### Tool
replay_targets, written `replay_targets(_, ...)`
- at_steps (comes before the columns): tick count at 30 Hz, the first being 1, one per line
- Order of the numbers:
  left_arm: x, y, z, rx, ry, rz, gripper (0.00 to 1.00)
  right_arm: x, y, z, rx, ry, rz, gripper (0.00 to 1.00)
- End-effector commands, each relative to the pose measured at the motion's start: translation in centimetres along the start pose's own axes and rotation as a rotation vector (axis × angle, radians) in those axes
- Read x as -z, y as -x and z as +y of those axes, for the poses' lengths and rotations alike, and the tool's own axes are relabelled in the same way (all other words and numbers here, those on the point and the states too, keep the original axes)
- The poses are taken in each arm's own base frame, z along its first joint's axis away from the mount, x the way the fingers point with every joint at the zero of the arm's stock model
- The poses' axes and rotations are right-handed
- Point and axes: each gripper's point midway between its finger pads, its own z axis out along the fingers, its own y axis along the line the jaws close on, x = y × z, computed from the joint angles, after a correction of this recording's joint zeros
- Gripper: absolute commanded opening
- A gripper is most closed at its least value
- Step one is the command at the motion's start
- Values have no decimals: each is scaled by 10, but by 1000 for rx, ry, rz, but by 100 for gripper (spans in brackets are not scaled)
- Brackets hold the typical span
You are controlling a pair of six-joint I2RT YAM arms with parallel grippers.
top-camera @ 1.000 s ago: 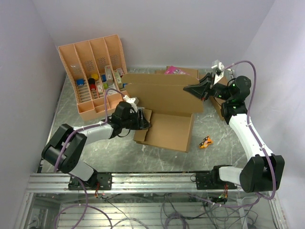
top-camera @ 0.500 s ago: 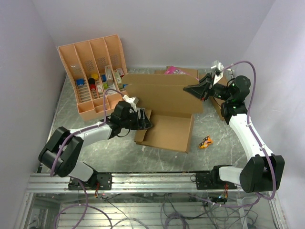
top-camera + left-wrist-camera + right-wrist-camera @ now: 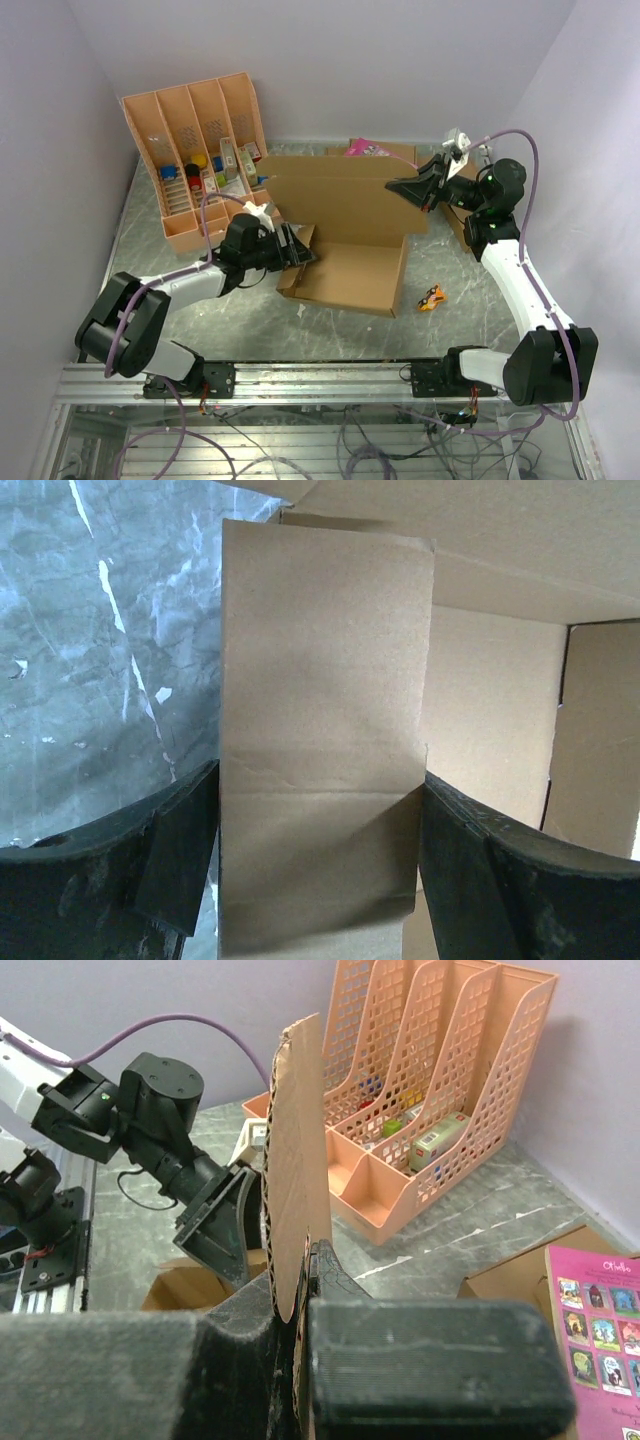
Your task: Fold the paper box
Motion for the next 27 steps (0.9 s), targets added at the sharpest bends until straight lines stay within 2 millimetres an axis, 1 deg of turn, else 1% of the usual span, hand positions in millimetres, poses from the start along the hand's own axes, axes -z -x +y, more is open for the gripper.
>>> replay_targets(1,12,25,-38,17,-186,-81,82,1,-9,3,-17,-6,16,0)
replay_targets(3,14,27,-38,38,-205,-92,86,1,-11,3,-18,-5,20,0)
replay_targets(7,15,30,-38,55,-225,-99,86,-1,-16,4,-4,-7,35,0)
replay_targets(10,14,33,-34,36,-181,-95,86,-6,-19,10,31,9,49,0)
replay_targets(13,14,36,-29,9,-118,-84,86,-16,-17,18,57,37,63,0)
replay_targets(14,14,36,-28,3,-109,-78,86,-21,-8,19,88,43,60,0)
replay_targets(16,16,37,-29,-6,-99,-73,86,-29,-4,22,112,49,78,0)
replay_targets(20,18,41,-31,-22,-88,-75,87,-45,16,23,201,48,83,0)
replay_targets(24,18,53,-28,-41,-54,-109,87,-55,42,20,255,48,62,0)
replay_targets(27,19,66,-32,-49,-60,-166,87,-64,51,20,260,49,66,0)
